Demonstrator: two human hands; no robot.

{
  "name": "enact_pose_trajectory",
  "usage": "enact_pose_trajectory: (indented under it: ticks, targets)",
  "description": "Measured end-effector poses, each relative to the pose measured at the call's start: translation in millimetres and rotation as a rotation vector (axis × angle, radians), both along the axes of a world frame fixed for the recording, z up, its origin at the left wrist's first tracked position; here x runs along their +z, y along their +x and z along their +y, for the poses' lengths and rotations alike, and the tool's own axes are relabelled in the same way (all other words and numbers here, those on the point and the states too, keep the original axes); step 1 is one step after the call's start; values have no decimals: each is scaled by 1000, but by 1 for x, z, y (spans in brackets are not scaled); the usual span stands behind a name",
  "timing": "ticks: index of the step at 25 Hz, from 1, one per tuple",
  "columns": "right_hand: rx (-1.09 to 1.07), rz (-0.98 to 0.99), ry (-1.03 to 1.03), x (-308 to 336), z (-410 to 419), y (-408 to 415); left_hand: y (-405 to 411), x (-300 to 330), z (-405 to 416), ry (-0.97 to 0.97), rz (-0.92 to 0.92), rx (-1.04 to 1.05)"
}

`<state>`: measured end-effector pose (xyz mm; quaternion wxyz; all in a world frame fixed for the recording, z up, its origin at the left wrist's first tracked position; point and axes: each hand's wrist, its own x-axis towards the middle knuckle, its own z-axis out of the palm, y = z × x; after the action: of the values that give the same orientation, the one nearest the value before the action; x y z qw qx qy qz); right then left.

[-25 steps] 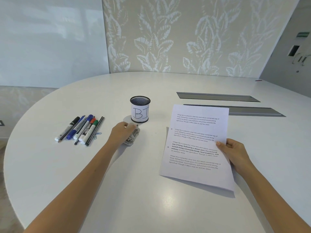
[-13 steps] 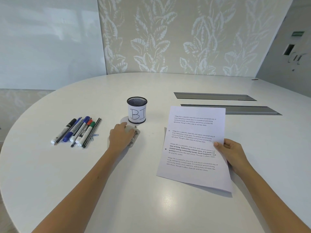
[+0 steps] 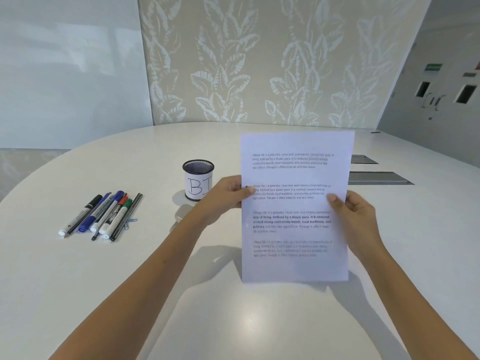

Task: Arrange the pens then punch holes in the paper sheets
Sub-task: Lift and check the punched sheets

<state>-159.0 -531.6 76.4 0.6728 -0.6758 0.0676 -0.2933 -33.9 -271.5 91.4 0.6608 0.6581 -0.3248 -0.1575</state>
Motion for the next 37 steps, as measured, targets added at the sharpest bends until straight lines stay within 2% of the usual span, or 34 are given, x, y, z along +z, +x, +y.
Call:
enact_pose_trajectory:
  ticks: [5, 8, 11, 15, 21, 27, 30, 33, 35, 37]
  targets:
    - [-112, -246, -50, 57, 4, -14, -3, 47, -29, -195, -196, 135]
    - [-126, -279, -24, 57, 5, -18, -8, 48, -36, -255, -221, 110]
    - [-113, -196, -13, 27, 7, -17, -13, 18, -42, -248, -143, 68]
    - [-76, -115, 25, 6, 10, -15, -15, -5, -52, -104, -99, 53]
    - [-28, -153, 26, 21, 7, -8, -16, 4, -58, -267, -28, -49]
    - [-44, 86, 38, -27, 4, -7, -15, -35, -56, -247, 175, -19]
    - [-61, 62, 21, -18, -3, -6, -10, -19, -57, -401, 242, 10]
    - [-88, -15, 181, 0, -12, -4, -9, 3, -58, -637, 291, -65]
    - [14, -54, 256, 11, -11, -1, -14, 12, -62, -708, 335, -80]
    - [154, -54, 238, 18, 1, 2, -24, 15, -71, -732, 375, -89]
